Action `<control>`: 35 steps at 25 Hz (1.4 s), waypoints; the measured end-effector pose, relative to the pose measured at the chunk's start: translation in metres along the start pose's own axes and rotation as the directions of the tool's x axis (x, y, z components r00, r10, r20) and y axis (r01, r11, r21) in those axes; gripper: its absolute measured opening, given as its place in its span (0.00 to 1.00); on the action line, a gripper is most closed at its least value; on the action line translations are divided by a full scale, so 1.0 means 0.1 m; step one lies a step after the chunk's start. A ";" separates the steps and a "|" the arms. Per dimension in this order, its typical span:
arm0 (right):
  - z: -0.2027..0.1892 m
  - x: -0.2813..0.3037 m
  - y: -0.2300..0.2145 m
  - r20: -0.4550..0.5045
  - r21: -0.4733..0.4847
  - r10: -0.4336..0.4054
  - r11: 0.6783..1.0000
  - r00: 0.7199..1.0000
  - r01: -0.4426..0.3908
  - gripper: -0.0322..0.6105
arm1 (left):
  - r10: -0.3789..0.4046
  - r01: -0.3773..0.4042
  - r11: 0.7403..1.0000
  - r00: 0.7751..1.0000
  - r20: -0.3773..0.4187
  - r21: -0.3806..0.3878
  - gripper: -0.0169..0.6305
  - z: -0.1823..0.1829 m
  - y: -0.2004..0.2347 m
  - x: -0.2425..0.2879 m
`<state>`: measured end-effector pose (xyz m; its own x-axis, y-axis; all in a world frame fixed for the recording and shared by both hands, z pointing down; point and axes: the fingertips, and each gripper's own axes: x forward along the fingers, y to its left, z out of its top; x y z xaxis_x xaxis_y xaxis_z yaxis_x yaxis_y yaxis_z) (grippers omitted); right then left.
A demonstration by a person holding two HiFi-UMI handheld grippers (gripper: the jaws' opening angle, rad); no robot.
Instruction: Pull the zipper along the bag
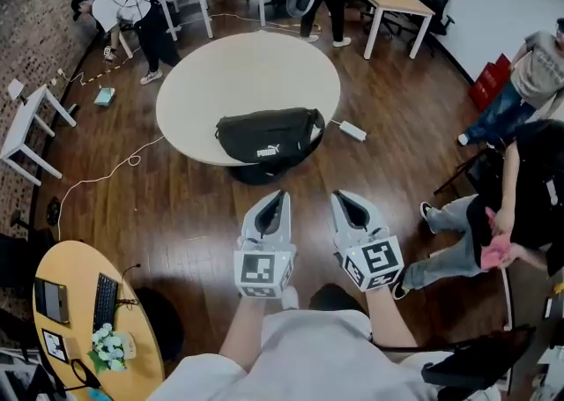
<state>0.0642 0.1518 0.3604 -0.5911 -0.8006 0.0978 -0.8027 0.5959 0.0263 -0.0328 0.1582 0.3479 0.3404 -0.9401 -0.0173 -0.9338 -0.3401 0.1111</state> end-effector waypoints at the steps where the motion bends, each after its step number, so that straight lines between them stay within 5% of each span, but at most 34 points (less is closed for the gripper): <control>1: -0.02 0.10 -0.07 -0.007 0.003 -0.001 1.000 1.000 0.001 0.04 | -0.004 0.004 1.000 1.000 -0.010 -0.001 0.05 -0.04 0.02 0.10; 12: -0.14 1.75 -1.42 -0.014 0.050 0.021 0.999 1.000 -0.020 0.04 | 0.024 -0.021 0.999 0.997 -0.067 0.037 0.05 -0.26 0.58 1.84; 22: -0.64 2.95 -2.66 -0.176 0.078 0.132 0.990 0.975 -0.120 0.04 | 0.040 -0.036 0.999 0.980 -0.193 0.022 0.05 -0.70 0.75 3.49; 26: -1.15 3.39 -2.84 -0.336 0.023 0.204 0.978 0.920 -0.208 0.04 | 0.040 -0.058 0.997 0.955 -0.293 -0.053 0.05 -1.12 0.79 3.74; 35: -2.56 4.32 -2.86 -0.663 -0.013 0.335 0.889 0.670 -0.458 0.04 | 0.029 -0.100 0.989 0.859 -0.511 -0.112 0.05 -2.13 0.94 3.99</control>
<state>0.0592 -0.3483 0.6496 -0.6121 -0.2948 0.7338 -0.4421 0.8969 -0.0084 0.0385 -0.2441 0.5629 0.3219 -0.8061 0.4966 -0.9449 -0.2402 0.2226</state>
